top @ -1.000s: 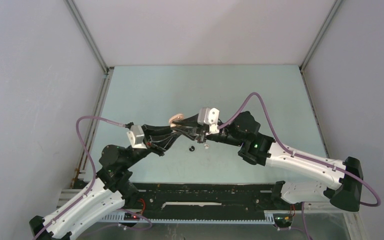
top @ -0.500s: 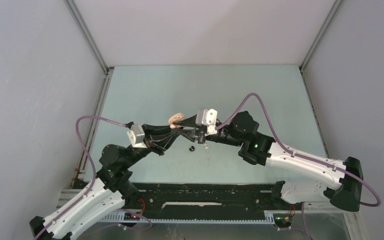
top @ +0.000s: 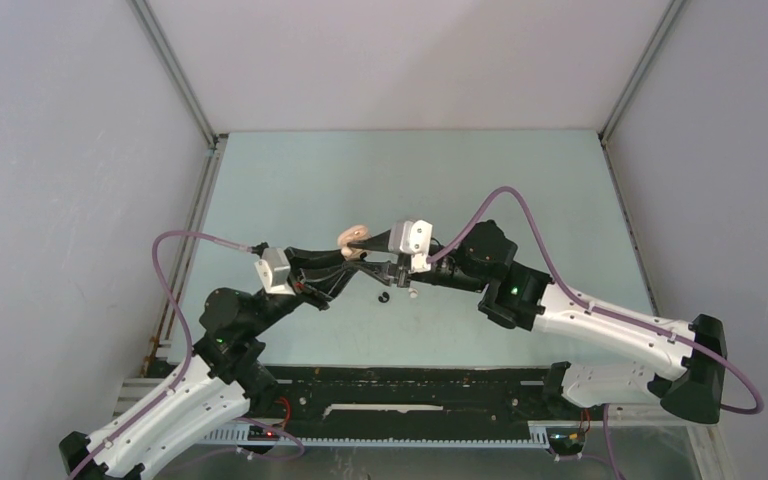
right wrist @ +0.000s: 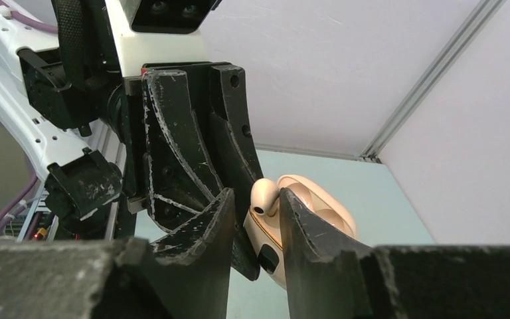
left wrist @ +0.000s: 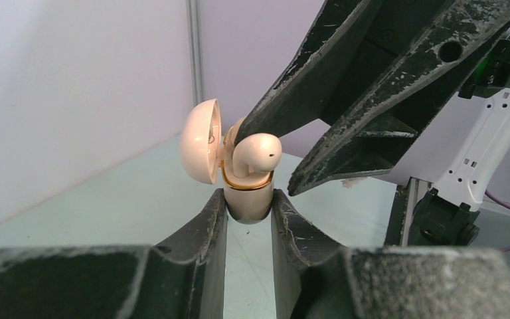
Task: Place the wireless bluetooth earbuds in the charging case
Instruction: Place the earbud in the charging case.
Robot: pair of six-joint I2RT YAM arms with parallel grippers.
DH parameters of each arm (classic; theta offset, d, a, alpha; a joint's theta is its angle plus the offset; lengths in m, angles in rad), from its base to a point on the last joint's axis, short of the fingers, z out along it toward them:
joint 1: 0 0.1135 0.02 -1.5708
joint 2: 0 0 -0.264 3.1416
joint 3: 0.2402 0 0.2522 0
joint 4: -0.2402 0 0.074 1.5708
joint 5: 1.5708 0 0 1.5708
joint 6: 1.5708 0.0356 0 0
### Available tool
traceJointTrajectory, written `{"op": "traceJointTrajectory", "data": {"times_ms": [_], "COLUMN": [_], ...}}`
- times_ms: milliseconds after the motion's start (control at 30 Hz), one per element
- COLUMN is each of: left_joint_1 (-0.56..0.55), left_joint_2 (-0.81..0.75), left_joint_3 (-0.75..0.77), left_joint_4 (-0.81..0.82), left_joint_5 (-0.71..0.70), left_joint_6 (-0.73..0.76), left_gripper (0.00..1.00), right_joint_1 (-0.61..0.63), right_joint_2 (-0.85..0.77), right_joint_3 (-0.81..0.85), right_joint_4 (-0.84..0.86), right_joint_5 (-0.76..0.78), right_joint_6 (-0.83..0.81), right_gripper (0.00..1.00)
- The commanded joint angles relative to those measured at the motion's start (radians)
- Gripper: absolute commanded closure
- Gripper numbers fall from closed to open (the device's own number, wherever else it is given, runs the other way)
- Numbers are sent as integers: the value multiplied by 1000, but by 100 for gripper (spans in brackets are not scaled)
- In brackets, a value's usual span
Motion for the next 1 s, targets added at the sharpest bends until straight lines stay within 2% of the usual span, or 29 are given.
{"op": "traceJointTrajectory", "data": {"times_ms": [0,600,867,967], "left_joint_1": [1,0,0,0], "left_joint_2": [-2,6,9,14], "left_joint_3": [12,14,15,19], "left_joint_4": [66,64,58,48], "left_joint_5": [31,42,48,52], "left_joint_6": [4,-6,-6,-3], "left_gripper": [100,100,100,100], "right_joint_1": [-4,-8,-23,-27], "right_joint_2": [-29,-58,-76,-61], "right_joint_3": [38,112,217,305], "right_joint_4": [-19,-61,-318,-488], "right_joint_5": [17,-23,-115,-135], "right_joint_6": [-43,-81,-64,-131], "right_gripper": [65,59,45,35]}}
